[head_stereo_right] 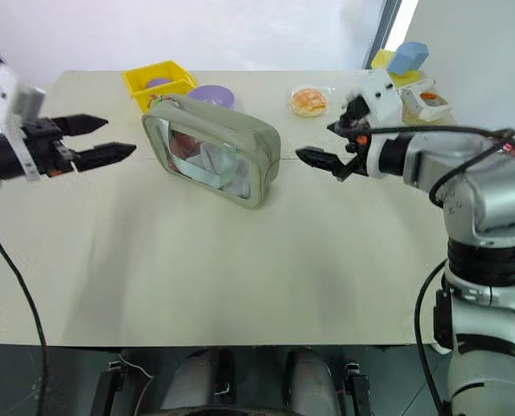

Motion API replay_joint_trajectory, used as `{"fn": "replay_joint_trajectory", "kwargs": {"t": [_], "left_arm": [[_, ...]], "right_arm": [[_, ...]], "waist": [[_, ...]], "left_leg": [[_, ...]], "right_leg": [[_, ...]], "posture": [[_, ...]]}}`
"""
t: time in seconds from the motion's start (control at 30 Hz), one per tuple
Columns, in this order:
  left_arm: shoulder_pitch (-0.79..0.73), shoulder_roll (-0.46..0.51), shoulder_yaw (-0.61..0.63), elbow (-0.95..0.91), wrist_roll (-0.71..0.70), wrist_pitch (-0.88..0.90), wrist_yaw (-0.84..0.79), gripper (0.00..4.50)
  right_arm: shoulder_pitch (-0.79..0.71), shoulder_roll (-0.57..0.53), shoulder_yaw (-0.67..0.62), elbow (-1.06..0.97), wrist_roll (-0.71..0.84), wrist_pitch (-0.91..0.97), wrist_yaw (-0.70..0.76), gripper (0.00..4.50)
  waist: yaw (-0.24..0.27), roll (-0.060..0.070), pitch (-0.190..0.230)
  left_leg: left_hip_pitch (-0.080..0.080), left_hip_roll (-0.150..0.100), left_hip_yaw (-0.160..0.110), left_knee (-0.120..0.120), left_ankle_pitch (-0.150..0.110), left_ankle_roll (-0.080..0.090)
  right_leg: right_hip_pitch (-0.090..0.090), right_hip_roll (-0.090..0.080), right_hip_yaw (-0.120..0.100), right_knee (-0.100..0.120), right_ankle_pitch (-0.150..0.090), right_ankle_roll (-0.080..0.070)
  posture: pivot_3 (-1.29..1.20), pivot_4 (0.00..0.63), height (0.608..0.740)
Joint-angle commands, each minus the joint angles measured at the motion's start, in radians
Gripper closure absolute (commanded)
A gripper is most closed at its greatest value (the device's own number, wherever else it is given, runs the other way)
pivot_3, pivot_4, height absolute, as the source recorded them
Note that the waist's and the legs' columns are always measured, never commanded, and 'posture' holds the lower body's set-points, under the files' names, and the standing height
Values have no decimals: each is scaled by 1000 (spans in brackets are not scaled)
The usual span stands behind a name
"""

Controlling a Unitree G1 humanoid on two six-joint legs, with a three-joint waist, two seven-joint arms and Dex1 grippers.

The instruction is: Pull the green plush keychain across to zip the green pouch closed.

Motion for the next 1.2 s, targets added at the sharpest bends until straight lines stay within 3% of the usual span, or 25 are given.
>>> {"fn": "replay_joint_trajectory", "kwargs": {"t": [0.03, 0.43, 0.57, 0.77, 0.97, 1.13, 1.2], "left_arm": [[-59, 46, -15, 74, 12, -69, -78, 26], [-98, 56, -38, 228, 95, -193, -88, 26], [-89, 49, -20, 219, 82, -170, -66, 26], [137, 2, 72, 23, 57, -131, 33, 26], [232, -87, 114, -69, 67, -148, 176, 26], [269, -131, 137, -158, 49, -118, 259, 26], [277, -132, 148, -178, 39, -109, 272, 0]], "right_arm": [[-45, -13, 11, -24, 52, -4, 41, 0], [-106, 14, 91, 21, 31, -73, 33, 0], [-212, 121, 168, 106, -37, -148, -29, 0], [-312, 343, 379, 324, -244, -398, -92, 0], [-373, 507, 454, 559, -357, -563, -88, 0], [-396, 547, 524, 729, -477, -687, -57, 0], [-396, 548, 522, 752, -495, -716, -40, 531]], "waist": [[1, 0, 0], [-2, -1, 1], [-8, -1, 1], [-20, -1, 1], [-16, -3, 2], [-20, -3, 1], [-20, -3, 1]], "left_leg": [[0, 0, 0, 0, 0, 0], [0, 0, 4, 3, 0, 0], [0, 1, 6, 3, 0, -1], [0, 2, 7, 3, 1, -1], [-1, 2, 8, 4, 1, -1], [-1, 2, 8, 4, 1, -1], [-1, 2, 8, 4, 1, -1]], "right_leg": [[0, 0, 0, 0, 0, 0], [-1, 0, 2, 3, 0, 0], [-2, 0, 3, 5, 0, 0], [-4, 0, 5, 6, 0, 0], [-4, 0, 5, 6, 0, 0], [-4, 0, 5, 6, 0, 1], [-4, 0, 5, 6, 0, 1]], "posture": [[0, 150, 739], [0, 150, 739], [0, 150, 739], [0, 150, 739], [0, 150, 739], [0, 150, 739], [0, 150, 739]]}}
